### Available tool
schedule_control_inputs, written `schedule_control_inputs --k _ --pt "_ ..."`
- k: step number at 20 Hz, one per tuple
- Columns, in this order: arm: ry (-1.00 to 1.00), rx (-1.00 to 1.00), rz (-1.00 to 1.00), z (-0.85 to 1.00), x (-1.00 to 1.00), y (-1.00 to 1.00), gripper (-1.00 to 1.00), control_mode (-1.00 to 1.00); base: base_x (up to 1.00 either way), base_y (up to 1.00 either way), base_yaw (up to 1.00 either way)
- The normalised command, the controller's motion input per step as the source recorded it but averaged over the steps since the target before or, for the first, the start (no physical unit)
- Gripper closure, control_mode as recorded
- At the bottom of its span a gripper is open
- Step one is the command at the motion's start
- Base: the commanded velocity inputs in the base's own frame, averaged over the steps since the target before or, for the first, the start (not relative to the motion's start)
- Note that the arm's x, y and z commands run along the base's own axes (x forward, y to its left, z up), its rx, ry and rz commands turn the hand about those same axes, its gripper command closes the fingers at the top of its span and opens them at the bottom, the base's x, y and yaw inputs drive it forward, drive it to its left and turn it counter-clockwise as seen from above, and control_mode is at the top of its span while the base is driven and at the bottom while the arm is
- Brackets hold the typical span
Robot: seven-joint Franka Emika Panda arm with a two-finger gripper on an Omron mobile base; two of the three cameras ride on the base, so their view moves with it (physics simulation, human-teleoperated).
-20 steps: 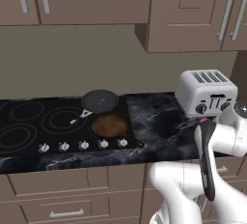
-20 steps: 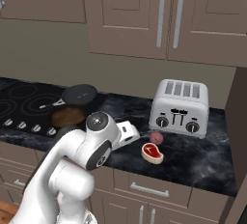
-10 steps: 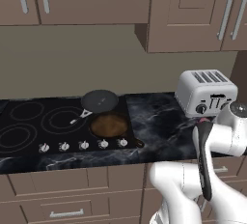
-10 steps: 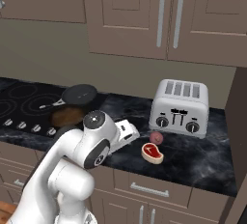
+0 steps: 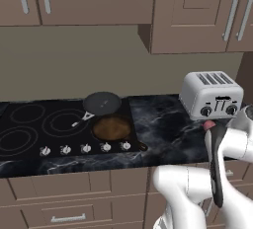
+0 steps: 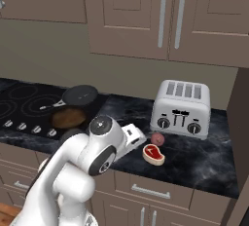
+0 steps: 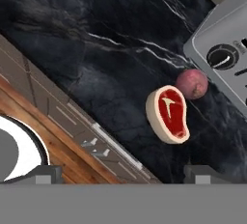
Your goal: Place both pans onto different burners. Then place the onion and the steak on different pans.
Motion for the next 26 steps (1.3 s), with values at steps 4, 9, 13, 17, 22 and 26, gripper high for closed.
schedule_control_inputs --k 4,9,13,17,22,26 --pt "0.00 0.00 0.13 0.00 -0.22 -0.24 -1.00 -1.00 0.00 0.00 0.00" --pt "0.00 0.00 0.20 0.00 -0.20 -0.21 -1.00 -1.00 0.00 0.00 0.00" --pt "0.00 0.00 0.21 0.00 -0.10 -0.21 -1.00 -1.00 0.00 0.00 0.00" --pt "0.00 0.00 0.15 0.00 0.00 -0.20 -1.00 -1.00 0.00 0.00 0.00" --pt "0.00 0.00 0.08 0.00 0.00 -0.17 -1.00 -1.00 0.00 0.00 0.00" --pt "0.00 -0.02 0.01 0.00 0.00 -0.08 -1.00 -1.00 0.00 0.00 0.00"
